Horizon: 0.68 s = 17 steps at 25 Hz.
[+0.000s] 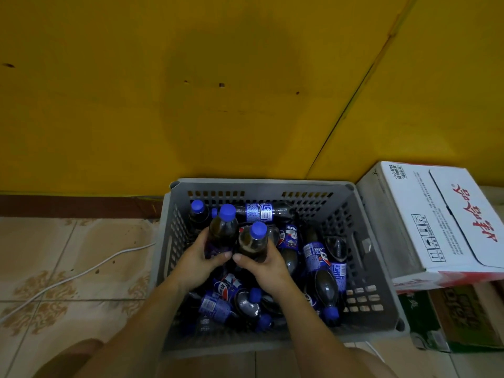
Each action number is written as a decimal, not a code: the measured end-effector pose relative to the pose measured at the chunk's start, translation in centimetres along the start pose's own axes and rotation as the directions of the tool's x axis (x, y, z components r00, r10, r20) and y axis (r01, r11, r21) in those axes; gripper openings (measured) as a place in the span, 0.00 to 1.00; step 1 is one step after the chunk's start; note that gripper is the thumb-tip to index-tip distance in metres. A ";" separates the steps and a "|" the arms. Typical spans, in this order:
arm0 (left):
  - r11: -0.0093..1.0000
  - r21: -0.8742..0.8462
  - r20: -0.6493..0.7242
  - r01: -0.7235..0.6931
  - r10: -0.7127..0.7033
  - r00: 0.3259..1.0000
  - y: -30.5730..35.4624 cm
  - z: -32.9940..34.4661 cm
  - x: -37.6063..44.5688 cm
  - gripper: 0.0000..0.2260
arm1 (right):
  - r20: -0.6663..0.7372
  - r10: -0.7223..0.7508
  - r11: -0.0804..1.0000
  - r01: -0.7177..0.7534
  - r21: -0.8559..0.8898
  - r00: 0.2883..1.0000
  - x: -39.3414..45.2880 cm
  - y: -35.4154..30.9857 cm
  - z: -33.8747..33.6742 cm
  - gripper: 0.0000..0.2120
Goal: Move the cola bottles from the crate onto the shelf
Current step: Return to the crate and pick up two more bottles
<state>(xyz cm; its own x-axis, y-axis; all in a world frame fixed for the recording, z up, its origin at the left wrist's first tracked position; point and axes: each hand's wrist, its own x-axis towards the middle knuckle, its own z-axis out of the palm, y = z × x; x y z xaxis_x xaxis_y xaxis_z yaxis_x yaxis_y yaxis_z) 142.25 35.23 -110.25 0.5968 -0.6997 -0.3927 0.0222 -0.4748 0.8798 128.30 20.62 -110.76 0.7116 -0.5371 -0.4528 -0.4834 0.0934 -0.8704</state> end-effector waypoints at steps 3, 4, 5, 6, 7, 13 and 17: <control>0.996 -0.081 -0.027 -0.025 0.023 0.999 0.5 0.3 -0.5 0.31 | -0.060 -0.027 0.998 0.030 0.059 0.998 -0.3 -0.7 0.0 0.21; 0.994 -0.108 -0.033 -0.029 0.026 0.999 1.0 0.5 -0.7 0.31 | -0.089 -0.036 0.997 0.041 0.063 0.995 -0.5 -1.3 0.1 0.18; 0.991 -0.133 -0.045 -0.034 0.028 0.999 1.6 0.8 -0.8 0.30 | -0.120 -0.039 0.996 0.048 0.073 0.992 -0.5 -1.8 0.3 0.16; 0.987 -0.154 -0.062 -0.044 0.035 0.997 2.3 1.1 -0.8 0.30 | -0.154 -0.049 0.995 0.062 0.081 0.987 -0.6 -2.4 0.4 0.14; 0.984 -0.170 -0.080 -0.062 0.049 0.996 3.0 1.4 -0.8 0.31 | -0.186 -0.061 0.993 0.078 0.084 0.981 -0.7 -3.0 0.4 0.13; 0.968 -0.210 -0.148 -0.135 0.105 0.983 8.2 2.4 -1.2 0.17 | -0.343 -0.196 0.970 0.233 0.068 0.918 -1.8 -7.0 -0.4 0.22; 0.948 -0.246 -0.215 -0.204 0.152 0.965 12.1 2.0 -1.5 0.19 | -0.428 -0.268 0.946 0.320 0.053 0.863 -2.8 -10.3 -1.6 0.24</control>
<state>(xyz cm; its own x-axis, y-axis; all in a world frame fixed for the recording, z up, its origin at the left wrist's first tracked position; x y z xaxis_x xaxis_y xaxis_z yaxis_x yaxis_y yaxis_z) 140.06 29.49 -99.56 0.7516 -0.6323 -0.1877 0.0968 -0.1757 0.9797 130.46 19.82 -100.26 0.5259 -0.8472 -0.0748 -0.2025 -0.0393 -0.9785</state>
